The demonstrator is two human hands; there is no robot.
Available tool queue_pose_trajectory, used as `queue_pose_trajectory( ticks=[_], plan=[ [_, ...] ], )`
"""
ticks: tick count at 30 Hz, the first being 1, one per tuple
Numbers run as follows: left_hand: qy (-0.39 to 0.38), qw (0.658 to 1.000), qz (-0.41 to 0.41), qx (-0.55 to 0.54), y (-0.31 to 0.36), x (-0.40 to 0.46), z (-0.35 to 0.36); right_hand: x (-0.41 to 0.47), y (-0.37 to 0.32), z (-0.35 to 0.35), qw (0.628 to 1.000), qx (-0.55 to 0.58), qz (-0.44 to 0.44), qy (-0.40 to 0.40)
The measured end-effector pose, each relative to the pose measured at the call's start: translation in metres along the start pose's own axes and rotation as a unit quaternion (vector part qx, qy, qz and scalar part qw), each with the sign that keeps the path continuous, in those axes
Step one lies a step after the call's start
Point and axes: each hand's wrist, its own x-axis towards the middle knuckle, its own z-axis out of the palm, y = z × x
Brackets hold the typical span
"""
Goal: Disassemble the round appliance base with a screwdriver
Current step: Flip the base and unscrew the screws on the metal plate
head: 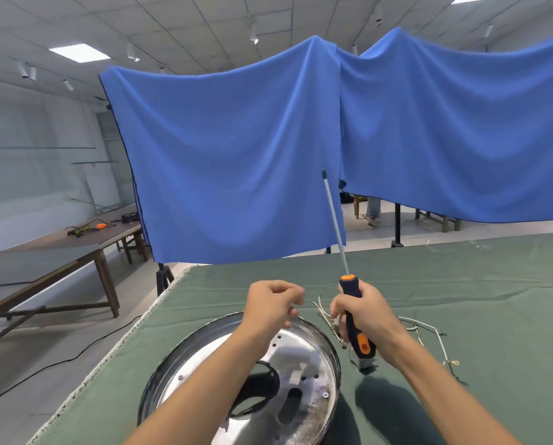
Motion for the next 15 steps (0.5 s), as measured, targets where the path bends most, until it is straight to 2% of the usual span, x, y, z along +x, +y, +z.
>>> queue_pose_trajectory(
  ticks=[6,9,12,15],
  plan=[
    [-0.019,1.0,0.001,0.013,0.003,-0.003,0.016,0.0,0.012,-0.001,0.999,-0.031,-0.036,-0.004],
    [-0.015,1.0,-0.001,0.026,0.001,-0.004,0.02,0.005,0.017,0.003,0.998,-0.032,-0.05,0.024],
    [-0.003,0.998,-0.001,0.065,-0.002,-0.003,0.019,0.007,0.018,0.001,0.997,-0.008,-0.059,0.049],
    [-0.016,0.997,-0.001,0.075,-0.002,-0.002,0.018,0.007,0.017,-0.001,0.998,0.005,-0.052,0.032]
  ],
)
